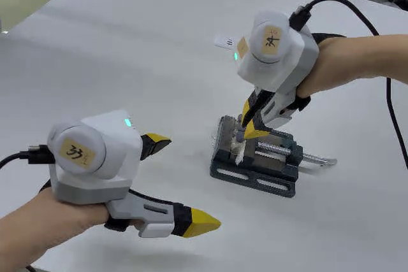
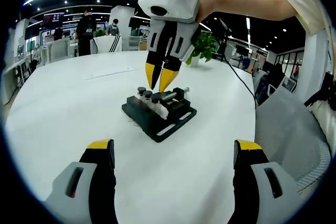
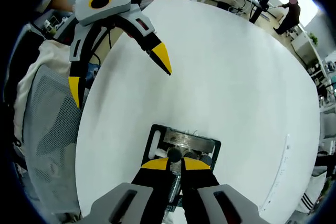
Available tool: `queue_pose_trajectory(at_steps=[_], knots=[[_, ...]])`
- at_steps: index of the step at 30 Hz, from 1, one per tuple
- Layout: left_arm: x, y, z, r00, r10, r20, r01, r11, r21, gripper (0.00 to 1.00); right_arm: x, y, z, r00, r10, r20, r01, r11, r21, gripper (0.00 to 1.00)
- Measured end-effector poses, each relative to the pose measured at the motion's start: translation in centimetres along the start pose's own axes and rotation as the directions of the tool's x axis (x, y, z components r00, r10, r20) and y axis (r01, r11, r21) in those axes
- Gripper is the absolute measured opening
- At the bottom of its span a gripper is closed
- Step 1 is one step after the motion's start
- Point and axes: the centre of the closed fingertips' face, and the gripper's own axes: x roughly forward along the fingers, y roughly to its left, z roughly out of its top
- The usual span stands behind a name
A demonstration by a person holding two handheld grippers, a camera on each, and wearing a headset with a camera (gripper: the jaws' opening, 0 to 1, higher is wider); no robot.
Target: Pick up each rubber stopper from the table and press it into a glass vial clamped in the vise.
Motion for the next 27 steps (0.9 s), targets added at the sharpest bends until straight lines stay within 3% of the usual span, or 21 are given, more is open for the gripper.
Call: queue_pose_trajectory(at_steps=[9,27], knots=[[-0.1,0.2,-0.1,1.0,0.0,-0.004,0.0,1.0,-0.001,0.93,0.4,0.3,0.3,0.9998,0.011,0.018,-0.011,1.0,0.026,0.0],[0.0,0.0,-0.5,1.0,0.0,-0.009,0.0,1.0,-0.012,0.93,1.1,0.2,0.0,0.9998,0.021,0.007,-0.021,0.999,0.038,0.0]])
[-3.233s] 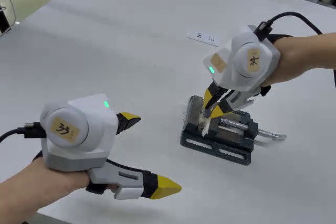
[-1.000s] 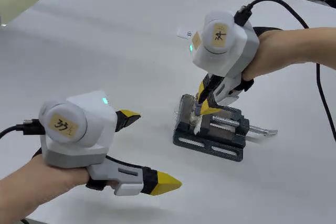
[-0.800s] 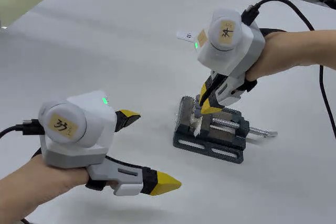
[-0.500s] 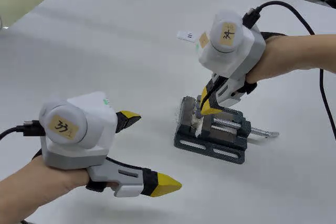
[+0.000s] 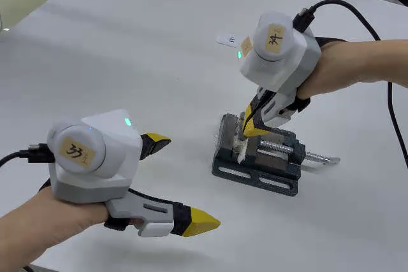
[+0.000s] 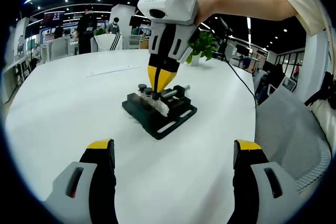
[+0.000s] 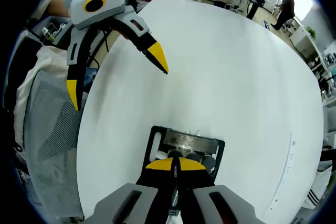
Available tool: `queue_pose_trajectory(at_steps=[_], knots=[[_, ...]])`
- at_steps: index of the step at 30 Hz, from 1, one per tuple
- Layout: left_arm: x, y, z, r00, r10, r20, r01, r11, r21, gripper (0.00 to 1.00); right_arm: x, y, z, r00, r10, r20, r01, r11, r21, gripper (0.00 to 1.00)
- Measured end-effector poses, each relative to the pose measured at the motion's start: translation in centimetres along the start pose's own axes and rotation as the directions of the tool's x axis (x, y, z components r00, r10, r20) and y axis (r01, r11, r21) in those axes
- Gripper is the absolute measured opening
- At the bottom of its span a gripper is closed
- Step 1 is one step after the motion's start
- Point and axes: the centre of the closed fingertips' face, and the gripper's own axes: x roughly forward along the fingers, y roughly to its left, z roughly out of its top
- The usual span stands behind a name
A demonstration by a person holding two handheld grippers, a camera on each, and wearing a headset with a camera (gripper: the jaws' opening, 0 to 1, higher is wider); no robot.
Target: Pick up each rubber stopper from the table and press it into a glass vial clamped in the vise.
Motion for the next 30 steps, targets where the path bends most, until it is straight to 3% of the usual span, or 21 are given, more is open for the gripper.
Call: queue_pose_trajectory(at_steps=[7,23,30], knots=[[0.27,-0.04,-0.16,1.0,-0.005,0.001,0.005,1.0,-0.005,0.93,0.05,-0.15,-0.12,0.9997,-0.014,-0.018,0.014,1.0,-0.009,0.0],[0.94,0.29,0.24,0.9998,-0.014,0.011,0.014,1.0,-0.02,0.92,0.09,0.05,-0.05,0.9999,0.002,0.014,-0.004,0.995,0.1,0.0],[0.89,0.68,0.5,0.9998,-0.006,0.017,0.007,1.0,-0.026,0.92,0.1,-0.19,0.15,0.9993,-0.004,-0.037,0.008,0.995,0.104,0.0]])
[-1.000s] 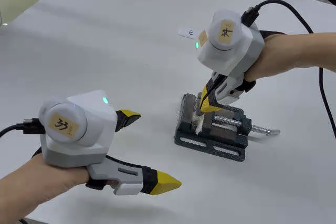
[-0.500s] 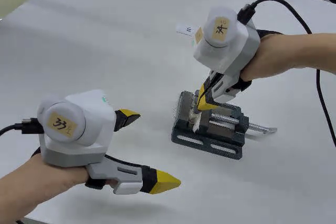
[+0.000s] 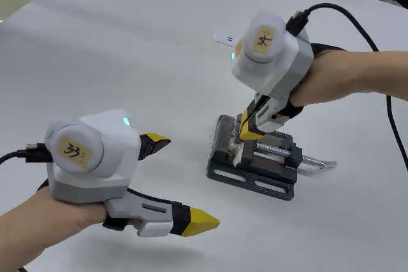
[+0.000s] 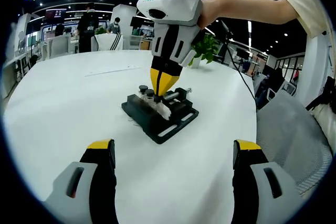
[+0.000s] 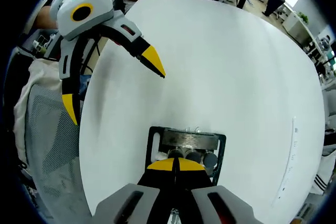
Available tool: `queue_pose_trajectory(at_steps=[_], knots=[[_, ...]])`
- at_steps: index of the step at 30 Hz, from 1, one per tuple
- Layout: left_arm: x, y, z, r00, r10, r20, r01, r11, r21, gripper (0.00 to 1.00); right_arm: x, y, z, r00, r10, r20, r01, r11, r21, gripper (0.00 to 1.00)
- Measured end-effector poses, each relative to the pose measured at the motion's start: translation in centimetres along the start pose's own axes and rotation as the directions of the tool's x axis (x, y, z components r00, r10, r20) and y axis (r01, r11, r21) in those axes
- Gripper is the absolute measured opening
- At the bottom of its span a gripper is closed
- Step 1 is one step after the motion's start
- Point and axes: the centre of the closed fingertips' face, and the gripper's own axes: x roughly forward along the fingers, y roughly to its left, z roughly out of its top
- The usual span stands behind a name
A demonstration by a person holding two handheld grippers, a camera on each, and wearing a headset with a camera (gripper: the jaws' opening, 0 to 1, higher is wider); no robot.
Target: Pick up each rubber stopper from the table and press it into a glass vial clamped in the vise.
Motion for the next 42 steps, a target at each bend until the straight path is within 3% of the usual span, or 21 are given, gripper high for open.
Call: queue_pose_trajectory(at_steps=[15,17,20,26,29,34,38,42], knots=[[0.1,0.4,0.3,0.9998,0.003,0.02,-0.003,1.0,-0.012,0.92,0.0,-0.3,0.0,0.9965,-0.019,-0.081,0.018,1.0,-0.009,0.0],[0.1,0.5,0.4,0.9997,0.007,0.022,-0.007,1.0,-0.006,0.92,0.1,-0.4,0.0,0.997,-0.02,-0.074,0.021,1.0,0.01,0.0],[0.1,0.6,1.0,0.9995,0.005,0.03,-0.005,1.0,-0.003,0.92,-0.1,-0.2,-0.4,0.9983,-0.035,-0.046,0.034,0.999,-0.02,0.0],[-0.3,0.6,2.0,0.9989,0.014,0.045,-0.014,1.0,0.008,0.92,-0.4,-0.3,-0.5,0.9979,-0.013,0.063,0.014,1.0,-0.02,0.0],[-0.5,0.6,2.0,0.999,0.018,0.041,-0.019,1.0,0.018,0.92,-0.3,-0.5,-0.4,0.9971,-0.013,0.075,0.014,1.0,-0.007,0.0],[-0.9,0.8,1.6,0.9988,0.032,0.037,-0.033,0.999,0.017,0.92,-0.2,-0.6,-0.4,0.9989,-0.021,0.043,0.023,0.999,-0.045,0.0],[-1.0,0.9,1.5,0.9987,0.036,0.035,-0.036,0.999,0.013,0.92,-0.7,-1.2,-0.2,0.9979,-0.031,0.056,0.034,0.998,-0.045,0.0],[-1.0,0.9,1.4,0.999,0.032,0.031,-0.033,0.999,0.015,0.92,-0.8,-0.5,0.0,0.9978,-0.011,0.066,0.013,1.0,-0.026,0.0]])
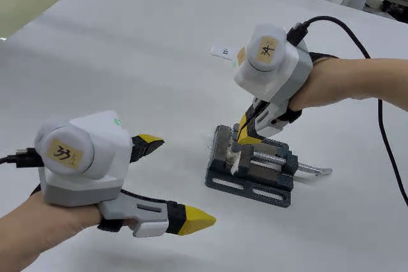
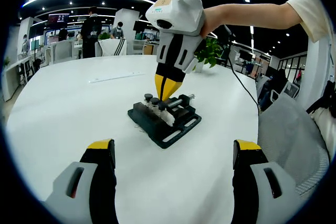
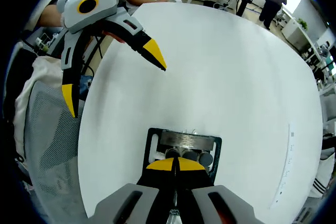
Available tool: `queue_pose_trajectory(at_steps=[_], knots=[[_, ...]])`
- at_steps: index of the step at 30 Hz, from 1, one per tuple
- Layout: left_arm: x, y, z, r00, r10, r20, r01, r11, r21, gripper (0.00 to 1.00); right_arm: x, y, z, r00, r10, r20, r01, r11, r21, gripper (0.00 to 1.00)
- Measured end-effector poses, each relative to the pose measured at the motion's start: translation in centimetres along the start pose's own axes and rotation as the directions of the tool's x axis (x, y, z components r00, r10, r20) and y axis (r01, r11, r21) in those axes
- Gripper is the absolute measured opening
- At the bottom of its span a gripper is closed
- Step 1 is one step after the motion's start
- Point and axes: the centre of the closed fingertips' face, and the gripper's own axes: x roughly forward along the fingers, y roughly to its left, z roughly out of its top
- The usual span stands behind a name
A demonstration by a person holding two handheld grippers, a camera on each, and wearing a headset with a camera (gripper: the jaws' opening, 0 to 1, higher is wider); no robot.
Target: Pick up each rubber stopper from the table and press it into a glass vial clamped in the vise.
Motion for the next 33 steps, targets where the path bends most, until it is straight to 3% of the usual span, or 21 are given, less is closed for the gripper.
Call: queue_pose_trajectory(at_steps=[15,18,22,28,30,32,33], knots=[[0.0,-0.1,-0.2,1.0,0.0,-0.005,0.0,1.0,-0.006,0.92,0.7,0.4,0.2,0.9997,0.022,0.002,-0.022,0.999,0.027,0.0],[0.2,-0.3,-0.3,1.0,-0.005,-0.005,0.005,1.0,-0.008,0.92,1.0,0.3,0.2,0.9996,0.021,-0.02,-0.02,0.998,0.056,0.0],[0.5,-0.4,-0.4,0.9999,-0.011,-0.006,0.011,1.0,-0.014,0.92,1.0,0.5,0.2,0.9984,-0.002,-0.056,0.003,1.0,0.015,0.0],[0.9,-0.3,-0.5,0.9998,-0.02,-0.007,0.019,1.0,-0.013,0.92,1.0,0.4,0.0,0.9994,0.023,-0.028,-0.021,0.998,0.063,0.0],[0.9,-0.3,-0.4,0.9998,-0.02,-0.002,0.02,1.0,-0.017,0.92,1.1,0.3,0.0,0.9989,0.045,-0.013,-0.043,0.992,0.118,0.0],[1.0,-0.3,-0.4,0.9998,-0.019,-0.007,0.019,1.0,-0.012,0.92,1.2,0.3,-0.1,0.9988,0.047,-0.011,-0.046,0.996,0.08,0.0],[1.0,-0.3,-0.2,0.9998,-0.018,-0.003,0.018,1.0,-0.014,0.92,1.1,0.3,-0.1,0.9987,0.05,-0.012,-0.049,0.993,0.104,0.0]])
